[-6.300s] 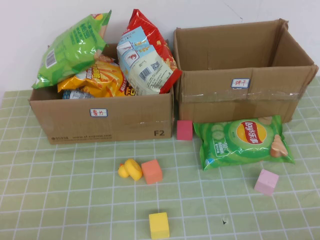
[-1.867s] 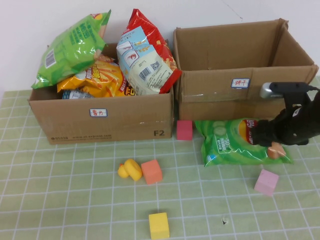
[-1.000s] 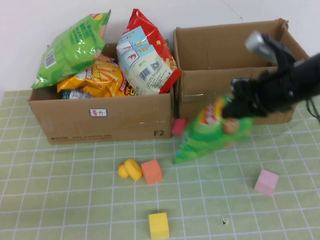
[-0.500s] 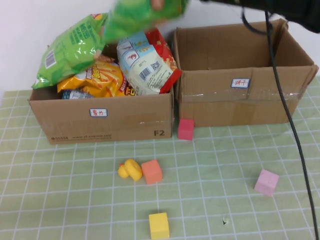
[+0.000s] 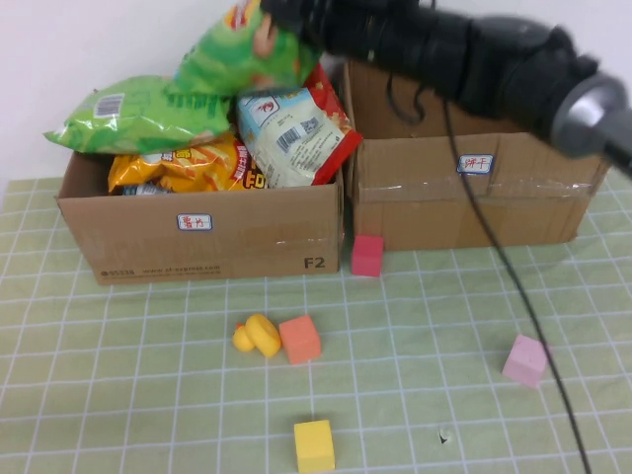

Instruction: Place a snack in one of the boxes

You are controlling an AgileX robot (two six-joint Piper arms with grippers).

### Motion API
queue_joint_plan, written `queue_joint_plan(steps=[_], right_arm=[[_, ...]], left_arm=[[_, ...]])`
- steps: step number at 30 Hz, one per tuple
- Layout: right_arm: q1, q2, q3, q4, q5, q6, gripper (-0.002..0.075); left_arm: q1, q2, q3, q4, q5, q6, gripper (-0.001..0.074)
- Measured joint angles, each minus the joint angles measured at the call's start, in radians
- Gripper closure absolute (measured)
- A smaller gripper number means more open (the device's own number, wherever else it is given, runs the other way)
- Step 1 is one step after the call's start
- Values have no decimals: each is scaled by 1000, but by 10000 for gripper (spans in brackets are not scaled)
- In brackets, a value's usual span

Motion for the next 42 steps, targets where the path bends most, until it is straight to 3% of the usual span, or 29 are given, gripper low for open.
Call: queue_joint_plan(steps=[2, 5, 9, 12, 15, 20, 29, 32, 35, 39, 42], right_arm=[[0, 32, 0, -7, 7, 73, 675], [0, 69, 0, -77, 37, 185, 554], [0, 85, 0, -238, 66, 354, 279], [0, 85, -4, -328, 93, 450, 137], [-6, 64, -9, -369, 127, 496, 84], [-30, -8, -9, -416, 147, 511, 63], [-112, -105, -15, -639, 354, 611, 63], [-163, -134, -15, -687, 479, 656, 106], [-224, -191, -15, -764, 592, 710, 250], [-326, -302, -15, -879, 729, 735, 578], [-374, -384, -15, -994, 807, 735, 673]], left_arm=[[0, 0, 2, 0, 0, 0, 737], [0, 0, 23, 0, -12, 0, 738], [0, 0, 39, 0, -19, 0, 738], [0, 0, 40, 0, -23, 1, 737], [0, 0, 40, 0, -23, 3, 737], [0, 0, 41, 0, -23, 3, 738], [0, 0, 41, 0, -23, 3, 737], [0, 0, 41, 0, -23, 3, 737], [0, 0, 41, 0, -23, 3, 737], [0, 0, 41, 0, -32, 3, 737], [0, 0, 41, 0, -38, 3, 737]])
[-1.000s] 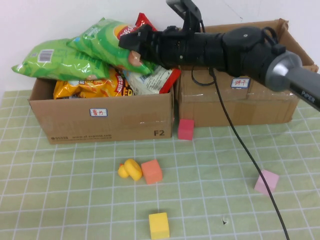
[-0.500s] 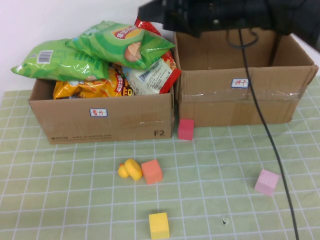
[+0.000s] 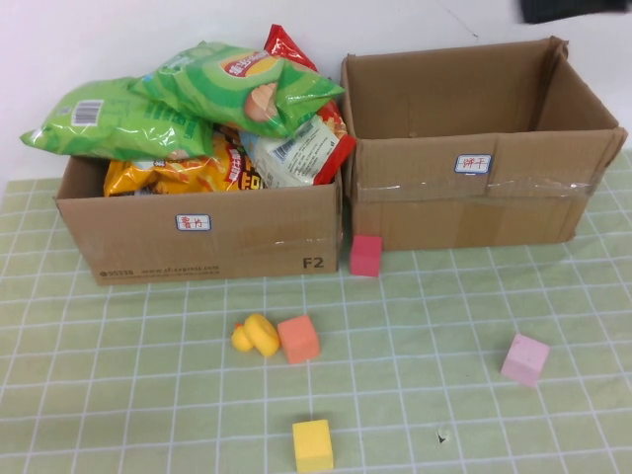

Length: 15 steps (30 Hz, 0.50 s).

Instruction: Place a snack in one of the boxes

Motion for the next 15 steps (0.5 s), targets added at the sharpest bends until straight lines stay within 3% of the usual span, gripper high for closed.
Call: queue_joint_plan(steps=[3, 8, 15], right_arm=[[23, -87, 12, -197, 27, 33, 701], [147, -273, 174, -489, 6, 111, 712], [222, -602, 694, -758, -309, 283, 714]], left_arm=[[0, 0, 0, 12, -4, 0, 737], [0, 0, 0, 67, -4, 0, 737], [0, 0, 0, 79, -4, 30, 737]])
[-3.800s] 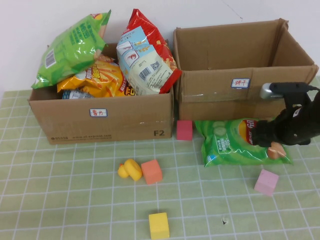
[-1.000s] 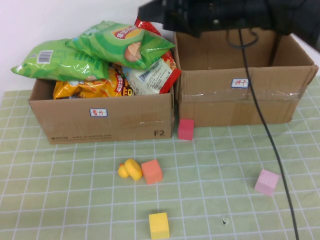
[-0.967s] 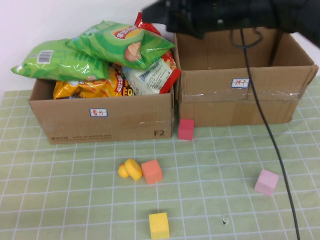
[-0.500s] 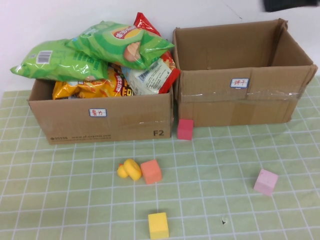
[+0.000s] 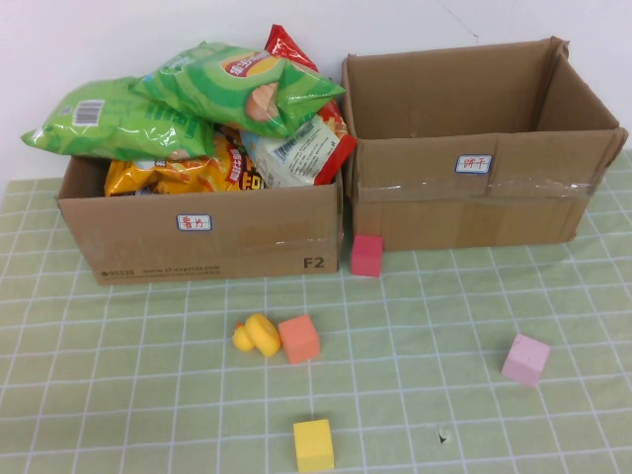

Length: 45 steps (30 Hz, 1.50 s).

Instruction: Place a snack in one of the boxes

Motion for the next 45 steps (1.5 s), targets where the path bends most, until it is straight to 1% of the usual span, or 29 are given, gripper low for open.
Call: queue_joint_plan(steps=[5, 8, 13, 17, 20, 24, 29, 37, 39, 41, 43, 45], right_arm=[[0, -247, 401, -25, -216, 62, 714], [2, -372, 616, -25, -307, 71, 714], [2, -558, 850, -19, -357, 73, 714], [2, -661, 965, -15, -359, 73, 714], [2, -695, 1010, -14, -360, 74, 714], [2, -702, 1022, -14, -331, 75, 714], [2, -702, 1022, -14, -290, 75, 714], [2, -702, 1022, -10, -279, 75, 714], [2, -702, 1022, -10, -278, 75, 714], [2, -702, 1022, -10, -278, 75, 714], [2, -702, 1022, -2, -278, 75, 714], [2, -702, 1022, 14, -278, 74, 714]], left_arm=[[0, -9, 0, 2, -18, 25, 737], [0, -51, 6, -8, -33, 64, 737], [0, -168, 49, -42, -120, 119, 737], [0, -272, 76, -54, -181, 134, 737], [0, -298, 98, -57, -218, 139, 737], [0, -300, 116, -64, -230, 139, 737], [0, -300, 118, -66, -219, 139, 737], [0, -300, 121, -68, -200, 139, 737], [0, -304, 145, -80, -232, 139, 737], [0, -317, 196, -92, -308, 141, 737], [2, -340, 269, -65, -398, 156, 737], [6, -369, 319, -49, -431, 160, 737]])
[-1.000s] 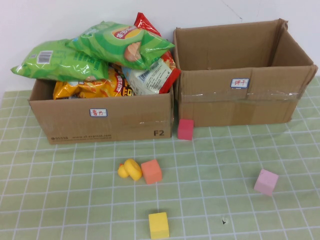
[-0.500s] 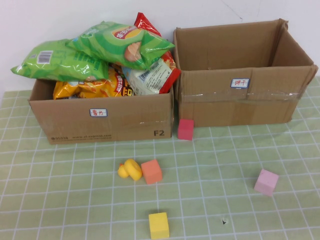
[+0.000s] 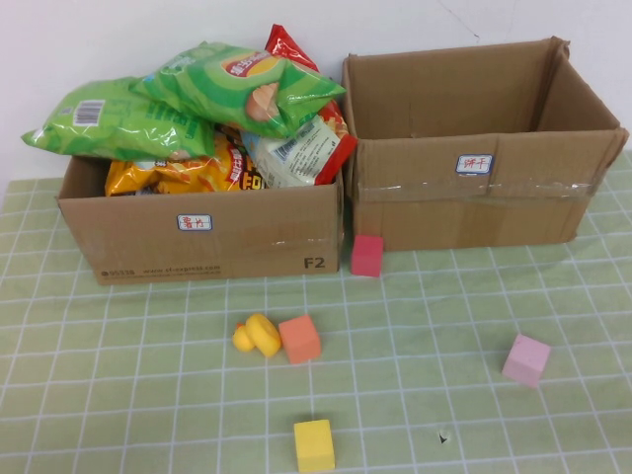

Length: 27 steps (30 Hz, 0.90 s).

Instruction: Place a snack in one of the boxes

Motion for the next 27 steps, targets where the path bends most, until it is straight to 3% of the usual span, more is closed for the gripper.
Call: queue_joint_plan(steps=[7, 27], right_arm=[[0, 0, 0, 17, 3, 0, 714], [0, 0, 0, 17, 4, 0, 714]], left_arm=[[2, -13, 7, -86, 256, -5, 737], [8, -16, 5, -116, 267, -1, 737]])
